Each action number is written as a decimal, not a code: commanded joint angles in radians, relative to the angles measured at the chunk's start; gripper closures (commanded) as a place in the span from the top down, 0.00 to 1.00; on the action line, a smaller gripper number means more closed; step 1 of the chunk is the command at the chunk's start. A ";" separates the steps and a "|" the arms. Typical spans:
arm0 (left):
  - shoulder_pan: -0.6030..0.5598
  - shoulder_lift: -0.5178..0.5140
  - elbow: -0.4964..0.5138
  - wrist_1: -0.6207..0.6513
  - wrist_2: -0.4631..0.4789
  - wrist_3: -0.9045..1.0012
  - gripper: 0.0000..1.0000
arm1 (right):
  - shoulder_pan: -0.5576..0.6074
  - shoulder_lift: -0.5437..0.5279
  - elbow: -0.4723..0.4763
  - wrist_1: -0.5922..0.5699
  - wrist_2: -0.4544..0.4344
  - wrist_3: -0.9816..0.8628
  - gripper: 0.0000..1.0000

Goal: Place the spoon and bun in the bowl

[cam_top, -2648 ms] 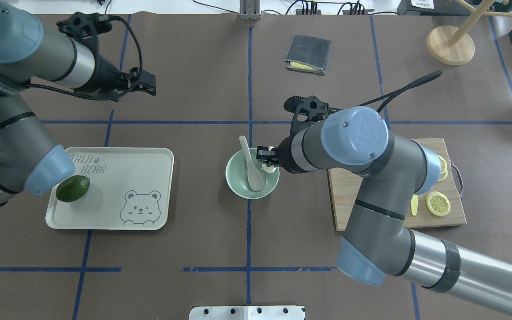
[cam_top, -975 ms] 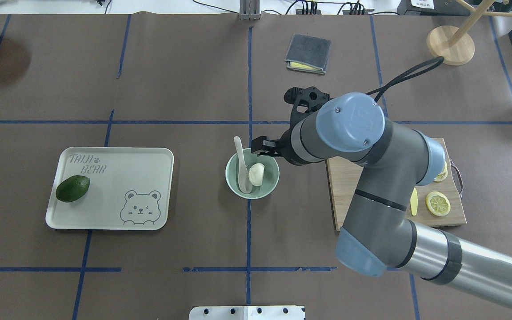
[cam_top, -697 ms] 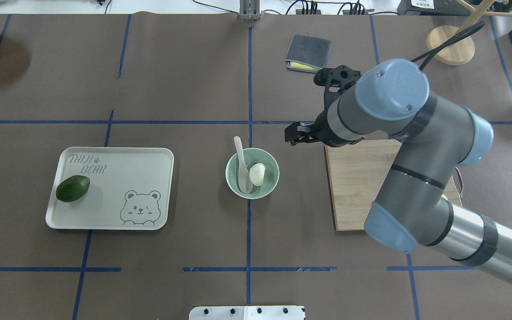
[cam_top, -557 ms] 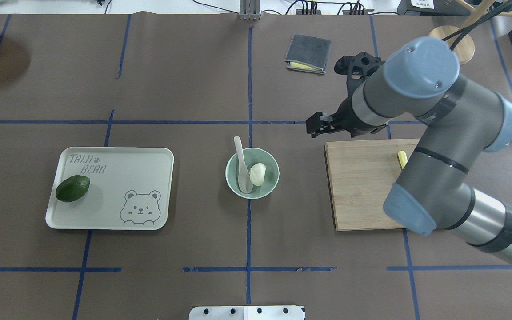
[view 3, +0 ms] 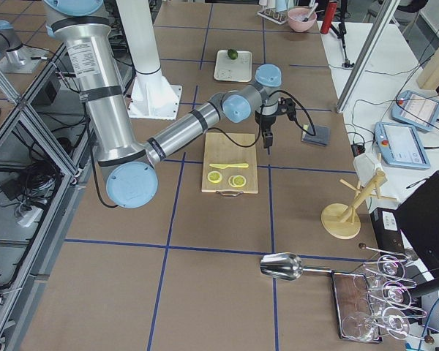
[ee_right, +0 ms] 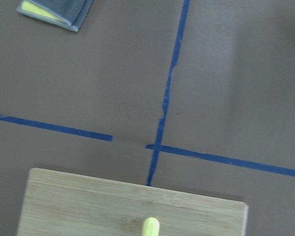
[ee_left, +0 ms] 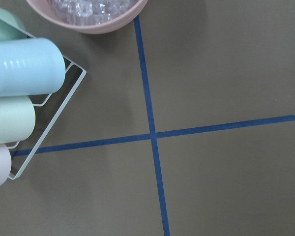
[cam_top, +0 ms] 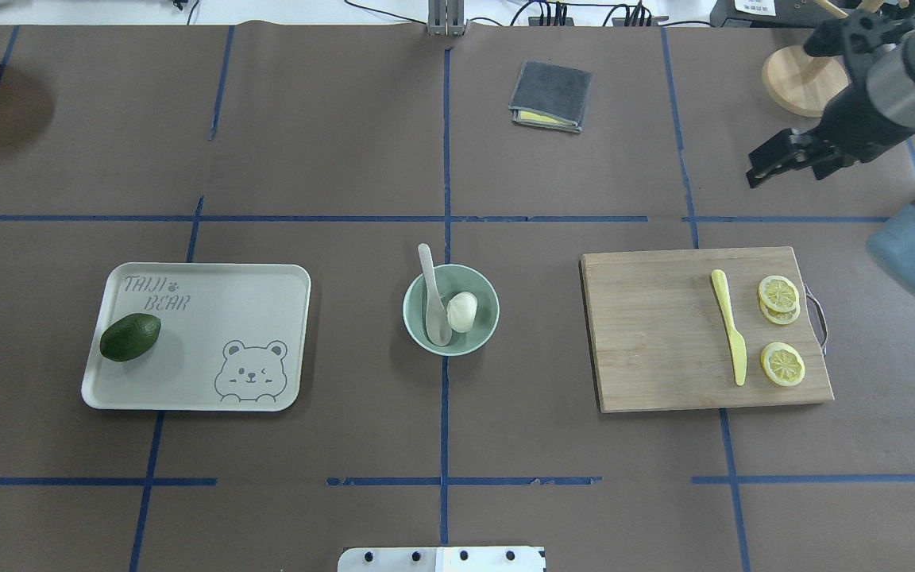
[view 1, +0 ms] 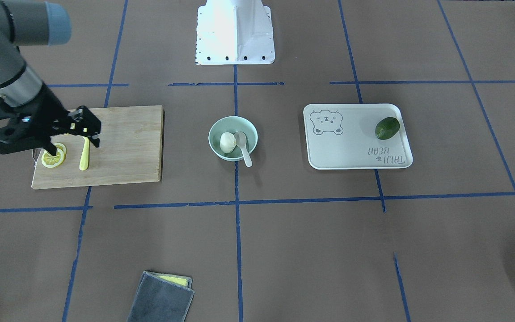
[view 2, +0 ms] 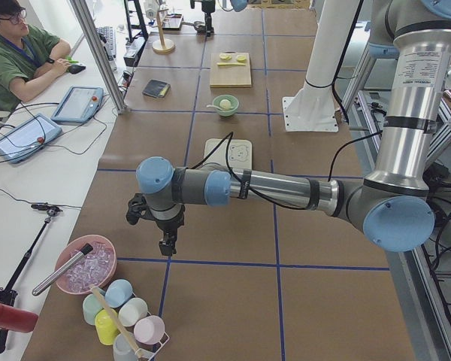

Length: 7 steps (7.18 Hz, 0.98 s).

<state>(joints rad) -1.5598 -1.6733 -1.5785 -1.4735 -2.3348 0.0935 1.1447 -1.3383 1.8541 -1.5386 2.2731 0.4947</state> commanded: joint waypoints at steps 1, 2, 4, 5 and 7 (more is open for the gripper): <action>-0.003 0.021 0.005 -0.002 -0.006 0.005 1.00 | 0.186 -0.068 -0.112 0.000 0.094 -0.271 1.00; -0.003 0.021 0.003 -0.001 -0.006 0.005 1.00 | 0.240 -0.093 -0.172 0.003 0.109 -0.342 1.00; -0.003 0.038 0.000 -0.001 -0.005 0.003 1.00 | 0.340 -0.125 -0.260 0.002 0.103 -0.486 1.00; -0.002 0.040 0.000 -0.001 -0.005 0.003 1.00 | 0.393 -0.130 -0.313 0.000 0.105 -0.578 1.00; -0.003 0.041 0.002 -0.001 -0.001 0.003 1.00 | 0.444 -0.151 -0.345 -0.011 0.109 -0.636 1.00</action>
<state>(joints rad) -1.5621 -1.6333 -1.5781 -1.4742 -2.3378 0.0967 1.5562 -1.4739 1.5268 -1.5423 2.3794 -0.1073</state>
